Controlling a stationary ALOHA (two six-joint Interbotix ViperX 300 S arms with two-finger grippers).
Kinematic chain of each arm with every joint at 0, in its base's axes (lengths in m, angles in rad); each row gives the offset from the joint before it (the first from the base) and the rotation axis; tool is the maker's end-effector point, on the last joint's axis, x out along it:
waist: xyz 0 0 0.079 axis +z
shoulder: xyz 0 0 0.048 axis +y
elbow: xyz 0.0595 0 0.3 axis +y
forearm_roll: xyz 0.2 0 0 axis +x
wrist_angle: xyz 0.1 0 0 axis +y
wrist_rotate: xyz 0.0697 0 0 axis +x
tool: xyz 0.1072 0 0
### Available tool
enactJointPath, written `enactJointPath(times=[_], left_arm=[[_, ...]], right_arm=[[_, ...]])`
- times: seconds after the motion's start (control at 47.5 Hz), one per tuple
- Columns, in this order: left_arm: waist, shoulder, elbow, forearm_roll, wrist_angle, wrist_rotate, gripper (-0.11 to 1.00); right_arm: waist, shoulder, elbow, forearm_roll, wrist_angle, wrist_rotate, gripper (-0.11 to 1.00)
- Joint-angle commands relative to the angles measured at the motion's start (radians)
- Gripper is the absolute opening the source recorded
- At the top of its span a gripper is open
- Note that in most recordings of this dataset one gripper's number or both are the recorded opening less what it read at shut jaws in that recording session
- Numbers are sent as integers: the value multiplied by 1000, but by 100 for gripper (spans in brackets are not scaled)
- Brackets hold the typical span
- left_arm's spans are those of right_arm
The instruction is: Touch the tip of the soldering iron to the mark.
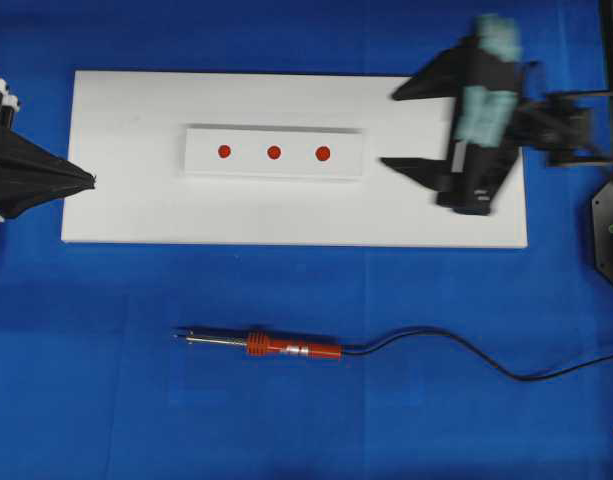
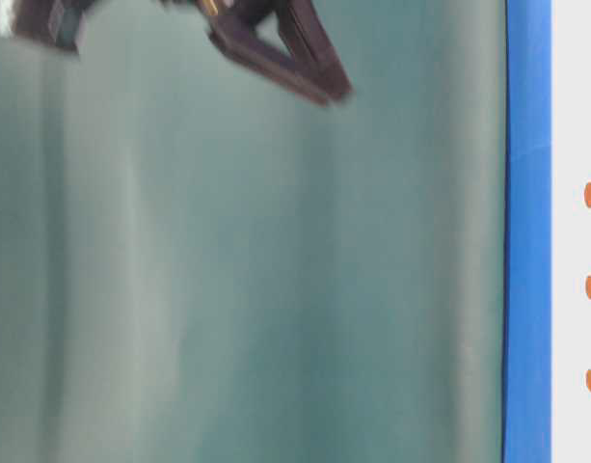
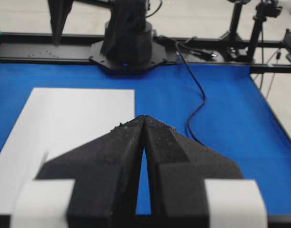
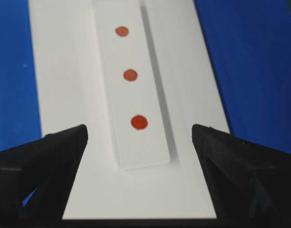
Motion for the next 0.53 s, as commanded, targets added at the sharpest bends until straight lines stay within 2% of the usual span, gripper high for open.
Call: enactJointPath(times=[0.0, 0.189, 0.505], left_arm=[[-5, 5, -12, 2, -3, 0, 0], [-3, 5, -12, 0, -3, 2, 0], [-3, 5, -12, 0, -3, 2, 0]], right_arm=[[-6, -97, 35, -2, -15, 2, 90], [-6, -287, 161, -3, -34, 2, 90], [-6, -492, 339, -3, -104, 2, 89]])
